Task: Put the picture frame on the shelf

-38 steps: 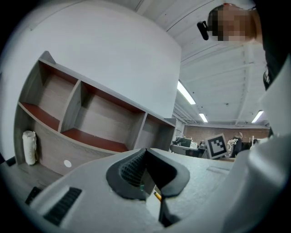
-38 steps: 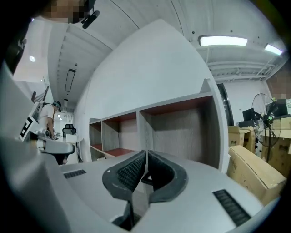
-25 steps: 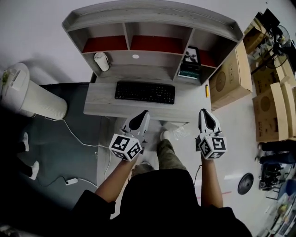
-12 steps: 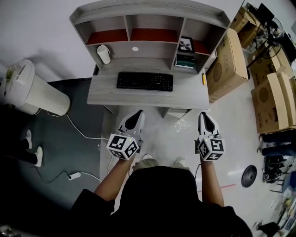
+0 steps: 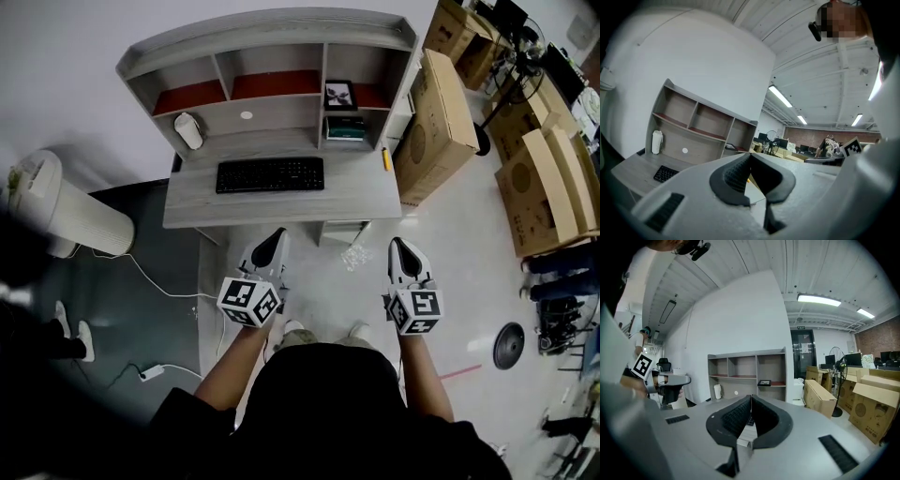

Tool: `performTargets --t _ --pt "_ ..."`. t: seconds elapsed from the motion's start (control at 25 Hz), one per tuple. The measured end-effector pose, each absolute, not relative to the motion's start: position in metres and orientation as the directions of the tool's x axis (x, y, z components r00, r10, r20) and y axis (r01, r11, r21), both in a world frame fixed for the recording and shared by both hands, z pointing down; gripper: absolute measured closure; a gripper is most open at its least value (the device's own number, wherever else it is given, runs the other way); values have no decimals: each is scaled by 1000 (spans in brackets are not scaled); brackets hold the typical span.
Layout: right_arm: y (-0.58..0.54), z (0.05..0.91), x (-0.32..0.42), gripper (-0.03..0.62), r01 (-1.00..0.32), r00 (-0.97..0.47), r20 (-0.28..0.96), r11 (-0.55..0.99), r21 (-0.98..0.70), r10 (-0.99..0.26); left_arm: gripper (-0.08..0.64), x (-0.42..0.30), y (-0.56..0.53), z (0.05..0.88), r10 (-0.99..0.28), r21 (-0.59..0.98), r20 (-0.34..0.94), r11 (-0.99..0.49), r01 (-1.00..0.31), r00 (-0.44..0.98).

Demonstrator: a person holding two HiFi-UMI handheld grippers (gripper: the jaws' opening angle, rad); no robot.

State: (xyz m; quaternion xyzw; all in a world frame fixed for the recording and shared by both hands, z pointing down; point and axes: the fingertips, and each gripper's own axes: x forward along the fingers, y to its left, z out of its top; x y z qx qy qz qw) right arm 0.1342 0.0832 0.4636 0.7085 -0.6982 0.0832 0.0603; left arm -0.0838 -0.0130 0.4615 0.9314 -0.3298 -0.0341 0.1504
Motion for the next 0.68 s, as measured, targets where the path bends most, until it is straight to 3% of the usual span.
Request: performTargets --t 0.68 --pt "85 459 123 578 -998 46 196 -52 -26 -980 545 -75 -10 445 -570 257 20 -791 -555 821"
